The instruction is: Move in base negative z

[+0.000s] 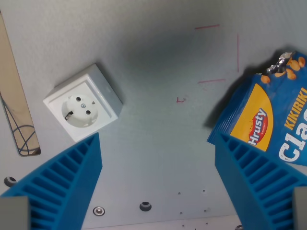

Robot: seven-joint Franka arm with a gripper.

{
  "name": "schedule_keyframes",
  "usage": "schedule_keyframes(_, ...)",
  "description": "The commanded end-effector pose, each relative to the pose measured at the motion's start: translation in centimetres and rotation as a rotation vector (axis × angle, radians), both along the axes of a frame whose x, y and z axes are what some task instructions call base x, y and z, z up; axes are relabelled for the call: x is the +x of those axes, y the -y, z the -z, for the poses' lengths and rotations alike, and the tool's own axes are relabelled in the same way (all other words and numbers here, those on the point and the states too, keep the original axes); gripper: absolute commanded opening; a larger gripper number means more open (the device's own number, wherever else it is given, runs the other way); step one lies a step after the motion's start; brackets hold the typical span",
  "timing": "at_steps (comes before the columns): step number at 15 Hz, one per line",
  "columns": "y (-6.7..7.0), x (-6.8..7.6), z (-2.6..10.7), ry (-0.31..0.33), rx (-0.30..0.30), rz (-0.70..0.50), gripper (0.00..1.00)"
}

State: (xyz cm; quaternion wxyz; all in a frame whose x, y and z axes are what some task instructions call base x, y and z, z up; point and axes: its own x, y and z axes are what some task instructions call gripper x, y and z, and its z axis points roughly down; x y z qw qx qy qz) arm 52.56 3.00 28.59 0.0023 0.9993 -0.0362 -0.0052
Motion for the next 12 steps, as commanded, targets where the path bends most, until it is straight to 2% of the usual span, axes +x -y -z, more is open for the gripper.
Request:
schedule_keyframes(1, 0.0, 0.0, 0.4, 0.003, 0.000, 0.000, 1.00)
schedule_keyframes(12, 0.0, 0.3, 5.9, 0.003, 0.000, 0.000, 1.00)
